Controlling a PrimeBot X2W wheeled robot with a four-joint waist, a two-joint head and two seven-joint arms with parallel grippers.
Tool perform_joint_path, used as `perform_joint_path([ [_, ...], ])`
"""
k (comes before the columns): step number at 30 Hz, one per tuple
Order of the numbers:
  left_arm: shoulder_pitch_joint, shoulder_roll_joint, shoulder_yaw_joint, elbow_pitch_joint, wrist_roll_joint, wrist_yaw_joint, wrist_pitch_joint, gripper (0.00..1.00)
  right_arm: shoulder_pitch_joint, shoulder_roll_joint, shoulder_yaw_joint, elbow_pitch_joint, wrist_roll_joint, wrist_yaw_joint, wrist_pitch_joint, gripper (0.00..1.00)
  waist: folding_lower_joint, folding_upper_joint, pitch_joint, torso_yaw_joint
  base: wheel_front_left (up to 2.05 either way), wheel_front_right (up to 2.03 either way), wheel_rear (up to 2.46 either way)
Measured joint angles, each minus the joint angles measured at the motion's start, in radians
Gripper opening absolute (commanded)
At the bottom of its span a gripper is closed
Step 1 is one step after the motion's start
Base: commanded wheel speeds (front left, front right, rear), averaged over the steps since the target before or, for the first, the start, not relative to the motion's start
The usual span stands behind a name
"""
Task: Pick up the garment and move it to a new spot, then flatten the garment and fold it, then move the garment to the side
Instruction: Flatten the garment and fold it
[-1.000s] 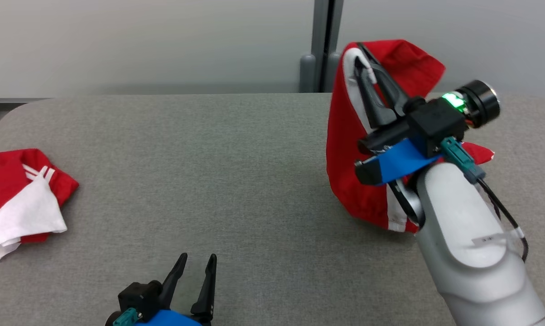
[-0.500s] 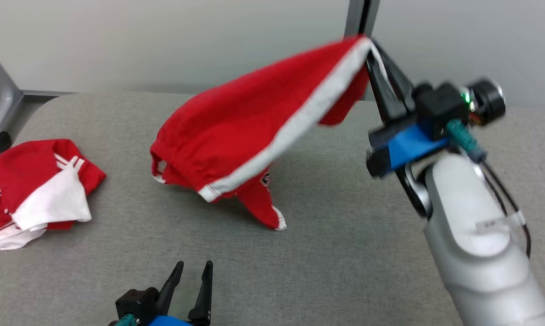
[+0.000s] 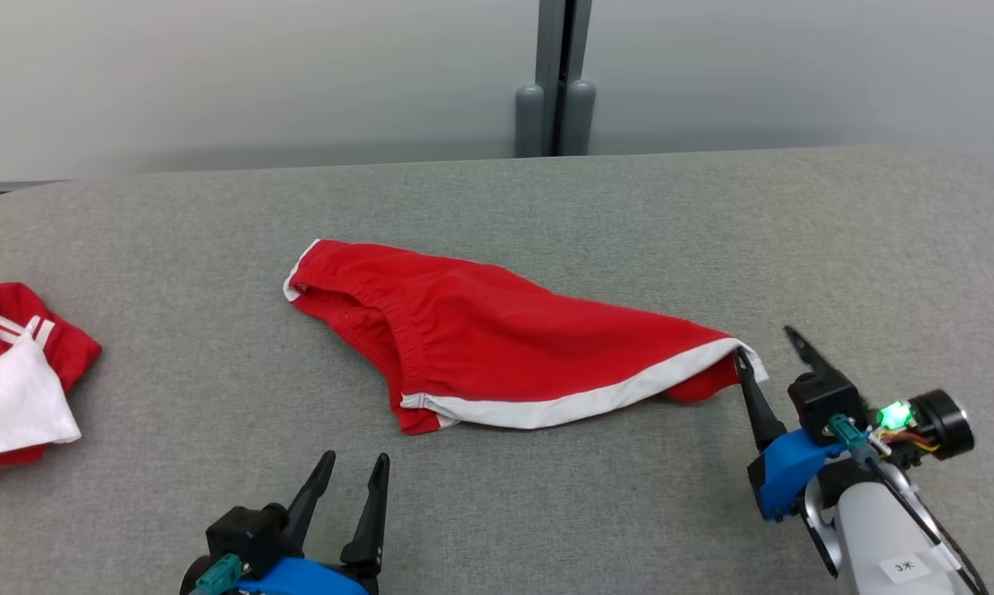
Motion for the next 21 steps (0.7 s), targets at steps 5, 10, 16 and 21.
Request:
perform_joint_path([
  [5, -0.018, 0.007, -0.008, -0.006, -0.005, 0.000, 0.000, 1.00, 0.021, 0.001, -0.025, -0.139, -0.068, 0.000, 0.000, 1.00, 0.0000, 0.0000, -0.001, -0.028, 0.00, 0.00, 0.00],
  [10, -0.020, 0.005, -0.013, 0.002, -0.014, 0.000, 0.000, 1.00, 0.089, 0.000, -0.034, -0.190, -0.003, 0.000, 0.000, 1.00, -0.0001, 0.0000, -0.002, -0.050, 0.00, 0.00, 0.00],
  [16, -0.040, 0.005, 0.010, 0.010, -0.024, 0.000, 0.000, 1.00, 0.154, 0.000, 0.024, -0.222, 0.113, 0.000, 0.000, 1.00, -0.0001, 0.0000, 0.016, -0.086, 0.00, 0.00, 0.00],
  [21, -0.072, 0.031, 0.022, 0.024, -0.034, 0.000, 0.000, 1.00, 0.169, 0.000, 0.075, -0.252, 0.183, 0.000, 0.000, 1.00, -0.0001, 0.0000, 0.048, -0.124, 0.00, 0.00, 0.00],
])
